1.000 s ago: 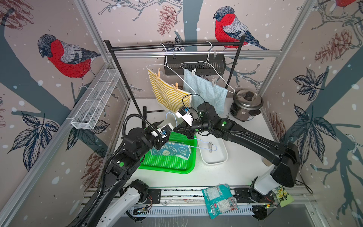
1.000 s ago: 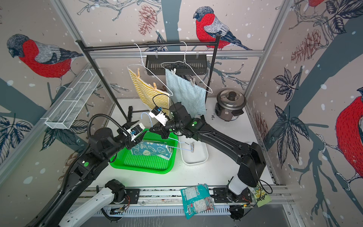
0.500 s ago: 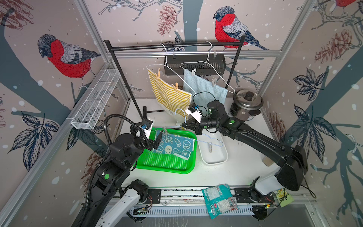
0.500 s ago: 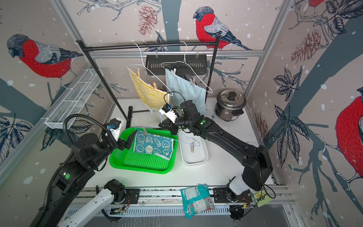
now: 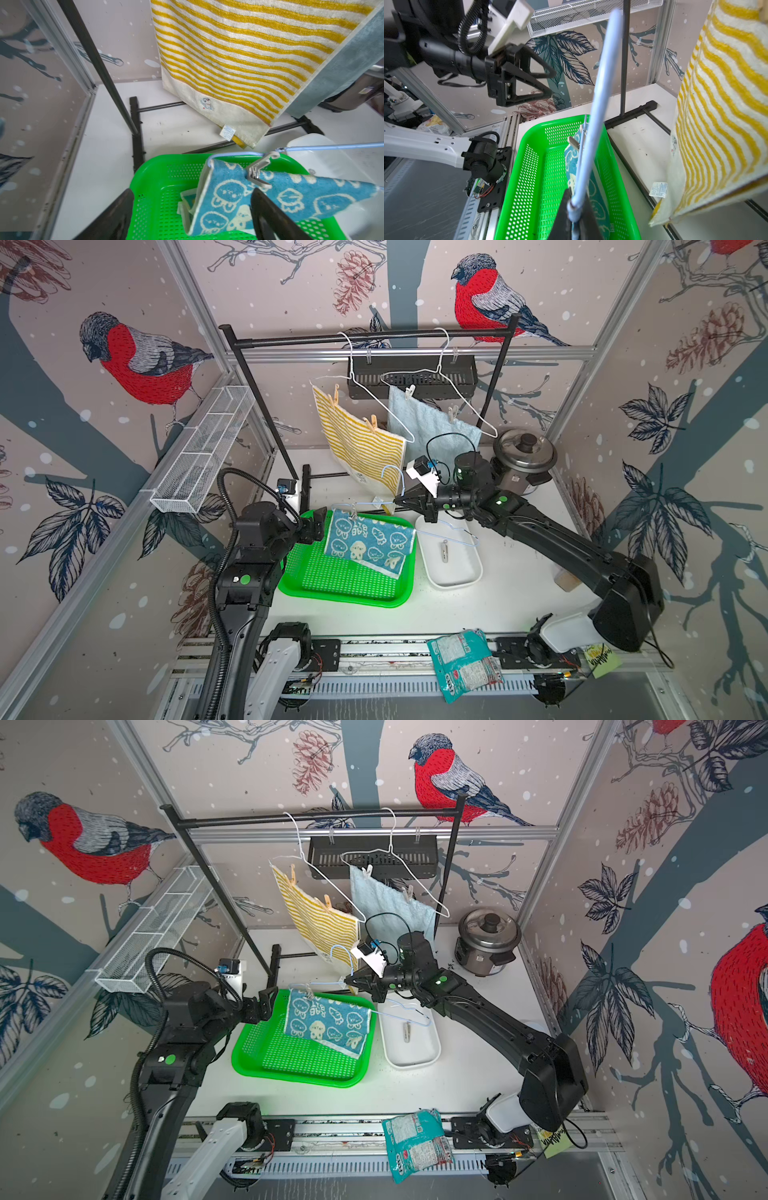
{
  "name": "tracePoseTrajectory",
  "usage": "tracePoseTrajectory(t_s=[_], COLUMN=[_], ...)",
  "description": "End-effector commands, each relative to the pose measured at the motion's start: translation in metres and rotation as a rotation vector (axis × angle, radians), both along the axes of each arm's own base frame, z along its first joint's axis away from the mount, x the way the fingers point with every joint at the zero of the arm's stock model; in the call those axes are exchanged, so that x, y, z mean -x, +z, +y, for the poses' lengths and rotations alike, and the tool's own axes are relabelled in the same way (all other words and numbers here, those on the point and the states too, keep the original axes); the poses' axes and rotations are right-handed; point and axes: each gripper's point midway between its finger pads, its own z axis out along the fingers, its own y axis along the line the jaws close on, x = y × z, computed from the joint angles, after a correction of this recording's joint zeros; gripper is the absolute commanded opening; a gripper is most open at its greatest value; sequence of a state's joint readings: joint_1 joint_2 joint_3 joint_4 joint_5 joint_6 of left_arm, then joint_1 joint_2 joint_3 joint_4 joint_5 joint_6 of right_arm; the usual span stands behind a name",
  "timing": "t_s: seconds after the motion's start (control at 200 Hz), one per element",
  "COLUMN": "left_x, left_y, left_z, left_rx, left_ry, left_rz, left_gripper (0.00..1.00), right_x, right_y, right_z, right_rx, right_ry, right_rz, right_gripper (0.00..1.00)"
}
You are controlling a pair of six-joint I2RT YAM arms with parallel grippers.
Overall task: Remove the clothespins securing towels to the hanger
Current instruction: Remove the clothespin from the hanger.
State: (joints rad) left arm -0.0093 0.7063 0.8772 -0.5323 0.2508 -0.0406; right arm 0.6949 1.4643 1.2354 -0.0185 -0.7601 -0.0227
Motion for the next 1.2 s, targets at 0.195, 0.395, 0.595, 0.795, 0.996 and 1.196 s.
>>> tracePoseTrajectory(t_s=[0.195, 0.395, 0.595, 0.795, 0.996, 1.196], left_x=[0.000, 0.003, 0.007, -0.003, -0.005, -0.001], left_y=[0.008, 0.011, 0.005, 0.008, 0.003, 0.003], left_z=[-0.019, -0.014, -0.021, -0.016, -0.030, -0.048], left_rx=[0.330, 0.334, 0.360, 0.371, 0.397, 0.457], left_ry=[0.009, 0.042, 0.004, 0.035, -0.048, -0.153], left_rz=[0.027, 0.005, 0.005, -0.016, -0.005, 0.009], left_gripper=[0.60, 0.48, 0.45, 0.42, 0.39, 0.36], right_x=[0.005, 0.012, 0.018, 0.027, 0.028, 0.028], right_y=[0.045, 0.066, 0.060, 0.062, 0.063, 0.067], right_z=[0.010, 0.018, 0.028, 0.030, 0.031, 0.034], right_rx=[-0.171, -0.258, -0.242, -0.239, -0.241, -0.246], right_ry=[0.010, 0.019, 0.038, 0.055, 0.047, 0.038], right_rz=[-0.050, -0.058, -0.044, -0.045, -0.042, -0.048], right_gripper=[0.00, 0.00, 0.00, 0.00, 0.00, 0.00])
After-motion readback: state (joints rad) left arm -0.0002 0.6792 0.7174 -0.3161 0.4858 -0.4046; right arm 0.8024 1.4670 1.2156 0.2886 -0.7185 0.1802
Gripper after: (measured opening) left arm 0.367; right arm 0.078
